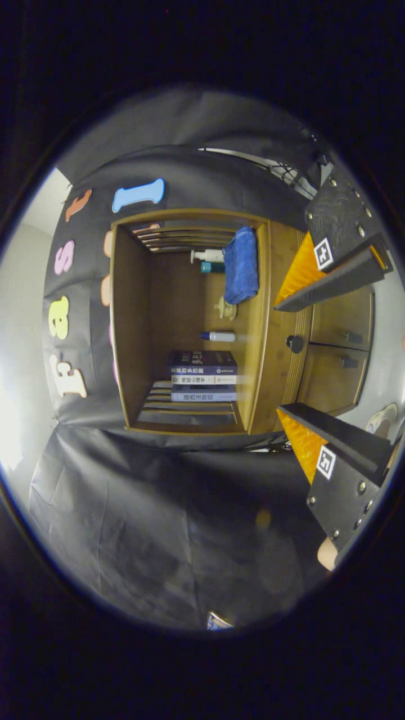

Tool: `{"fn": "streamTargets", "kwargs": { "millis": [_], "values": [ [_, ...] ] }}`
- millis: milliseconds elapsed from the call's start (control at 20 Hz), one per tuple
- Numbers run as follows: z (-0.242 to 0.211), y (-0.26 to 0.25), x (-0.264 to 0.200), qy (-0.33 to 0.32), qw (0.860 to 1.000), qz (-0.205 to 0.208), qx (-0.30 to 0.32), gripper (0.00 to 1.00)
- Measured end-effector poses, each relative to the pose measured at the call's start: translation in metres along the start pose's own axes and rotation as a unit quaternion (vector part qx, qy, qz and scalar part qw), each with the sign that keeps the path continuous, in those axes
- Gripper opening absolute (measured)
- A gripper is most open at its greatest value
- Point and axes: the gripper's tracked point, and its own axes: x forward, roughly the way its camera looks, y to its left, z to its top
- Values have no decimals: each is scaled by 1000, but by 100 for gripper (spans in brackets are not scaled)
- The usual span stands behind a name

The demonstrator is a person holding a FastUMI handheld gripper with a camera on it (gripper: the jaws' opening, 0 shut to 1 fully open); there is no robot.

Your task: Pull open the drawer, take out the items inside it, and place them on the countertop above the cabinet.

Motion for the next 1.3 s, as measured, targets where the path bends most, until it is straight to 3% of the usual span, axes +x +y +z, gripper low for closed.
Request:
{"fn": "streamTargets", "kwargs": {
  "millis": [400,650,1300],
  "values": [
    [-46,4,56,27,999,-9,25,98],
    [-52,1,85,16,1000,-18,-7,97],
    [-118,-11,167,50,994,-97,-14,98]
  ]
}}
